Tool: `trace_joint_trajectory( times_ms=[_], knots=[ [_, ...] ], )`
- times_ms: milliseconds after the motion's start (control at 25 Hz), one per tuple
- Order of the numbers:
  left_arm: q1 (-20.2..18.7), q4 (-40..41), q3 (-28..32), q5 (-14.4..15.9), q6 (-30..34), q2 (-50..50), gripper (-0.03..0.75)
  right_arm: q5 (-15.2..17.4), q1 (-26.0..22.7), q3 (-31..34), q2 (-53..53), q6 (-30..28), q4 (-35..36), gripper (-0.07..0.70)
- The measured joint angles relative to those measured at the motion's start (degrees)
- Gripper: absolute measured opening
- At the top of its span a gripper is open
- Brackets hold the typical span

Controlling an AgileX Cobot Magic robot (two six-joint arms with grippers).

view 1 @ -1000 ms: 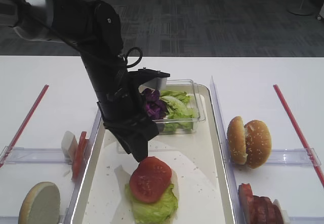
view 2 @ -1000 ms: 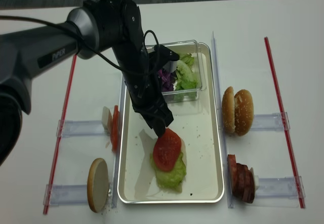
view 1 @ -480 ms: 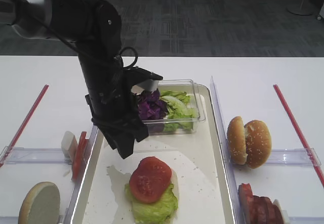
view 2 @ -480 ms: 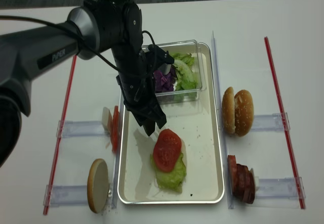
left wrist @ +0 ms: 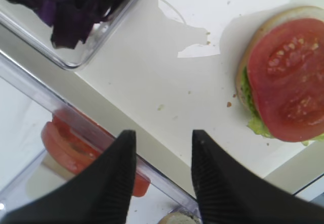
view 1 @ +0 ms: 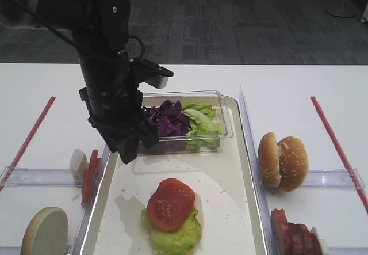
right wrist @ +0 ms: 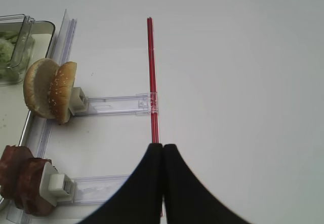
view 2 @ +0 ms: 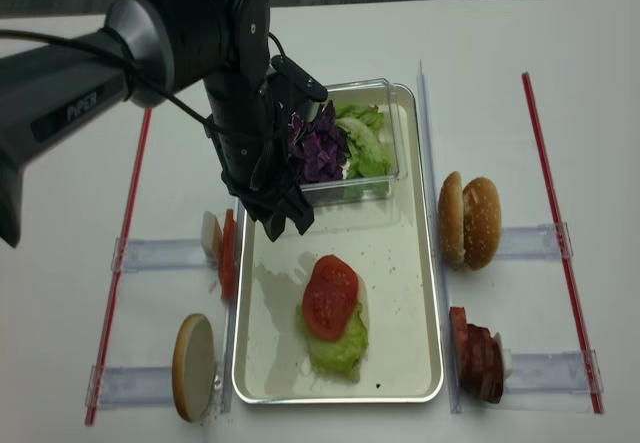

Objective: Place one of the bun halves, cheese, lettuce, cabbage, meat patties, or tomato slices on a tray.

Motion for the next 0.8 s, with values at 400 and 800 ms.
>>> trace_joint_trajectory(
  times_ms=[400, 800],
  knots=[
    [0.0, 2.9, -0.8, 0.1, -1.1, -0.1, 0.244, 0.0, 0.0, 0.0, 0.0, 0.0, 0.0, 0.364],
    [2.1, 8.3, -5.3, 0.3, -5.7, -0.2, 0.244, 0.0, 0.0, 0.0, 0.0, 0.0, 0.0, 0.364]
  ],
)
